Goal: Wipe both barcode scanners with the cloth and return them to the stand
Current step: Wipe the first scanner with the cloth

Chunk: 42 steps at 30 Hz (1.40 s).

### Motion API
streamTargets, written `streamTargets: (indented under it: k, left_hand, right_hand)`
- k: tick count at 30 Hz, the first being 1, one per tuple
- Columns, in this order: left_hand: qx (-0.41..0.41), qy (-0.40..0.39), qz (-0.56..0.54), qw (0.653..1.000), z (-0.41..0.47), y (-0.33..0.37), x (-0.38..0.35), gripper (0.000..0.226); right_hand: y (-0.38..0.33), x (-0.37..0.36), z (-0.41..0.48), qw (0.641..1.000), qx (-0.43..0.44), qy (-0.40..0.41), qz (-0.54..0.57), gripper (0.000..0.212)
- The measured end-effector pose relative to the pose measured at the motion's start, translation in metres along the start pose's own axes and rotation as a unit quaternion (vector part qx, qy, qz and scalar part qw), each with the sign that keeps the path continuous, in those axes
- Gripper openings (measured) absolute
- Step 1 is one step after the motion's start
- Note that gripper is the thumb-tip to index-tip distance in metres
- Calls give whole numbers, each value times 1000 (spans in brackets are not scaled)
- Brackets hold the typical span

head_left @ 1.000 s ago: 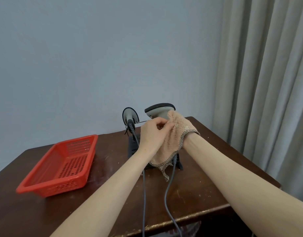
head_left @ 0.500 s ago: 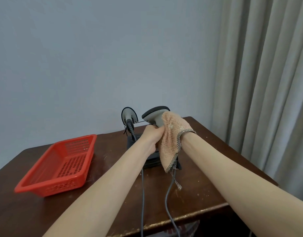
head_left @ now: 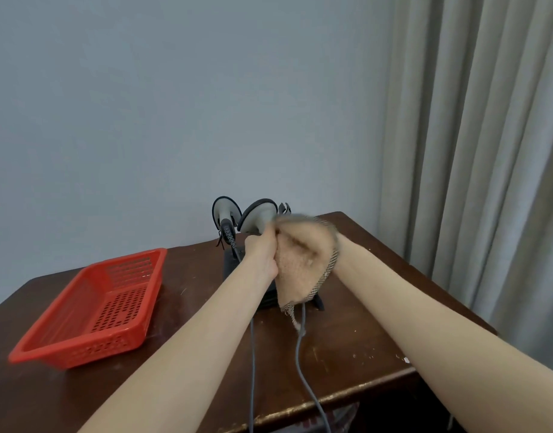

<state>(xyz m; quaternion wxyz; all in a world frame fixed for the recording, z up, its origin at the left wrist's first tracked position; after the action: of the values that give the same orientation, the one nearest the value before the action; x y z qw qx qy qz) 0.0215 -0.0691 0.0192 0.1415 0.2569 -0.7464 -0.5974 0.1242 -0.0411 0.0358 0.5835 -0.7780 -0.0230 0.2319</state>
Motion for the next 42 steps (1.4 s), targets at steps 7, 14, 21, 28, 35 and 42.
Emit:
streamTargets:
  k: [7, 14, 21, 28, 35, 42]
  left_hand:
    - [-8, 1, -20, 1000, -2, 6, -1, 65]
    - [4, -122, -42, 992, 0, 9, 3, 12]
    - [48, -206, -160, 964, -14, 8, 6, 29]
    - [15, -198, -173, 965, -32, 8, -4, 33]
    - [-7, -189, -177, 966, -26, 2, -2, 50]
    - [-1, -142, -169, 975, -23, -2, 2, 44]
  right_hand:
    - [10, 11, 4, 999, -12, -32, 13, 26]
    - [-31, 30, 17, 984, 60, 49, 162, 25]
    - [-67, 36, 3, 939, 262, 161, 155, 22]
    - [-33, -11, 11, 921, 316, 21, -228, 27]
    - [-28, -15, -4, 907, 298, -100, -281, 27]
    - [-45, 20, 5, 938, 329, 93, -59, 11]
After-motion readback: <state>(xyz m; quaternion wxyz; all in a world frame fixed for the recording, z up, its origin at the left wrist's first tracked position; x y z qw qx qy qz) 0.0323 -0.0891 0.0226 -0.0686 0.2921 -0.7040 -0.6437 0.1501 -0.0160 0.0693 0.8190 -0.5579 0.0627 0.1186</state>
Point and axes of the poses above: each hand's wrist, its own z-axis towards the middle knuckle, its own x-axis out of the back of the hand, y = z × x, the point moved 4 cm from there along z, towards the middle knuckle, and after that the axes turned 5 degrees about z, right-handed, at the moved point
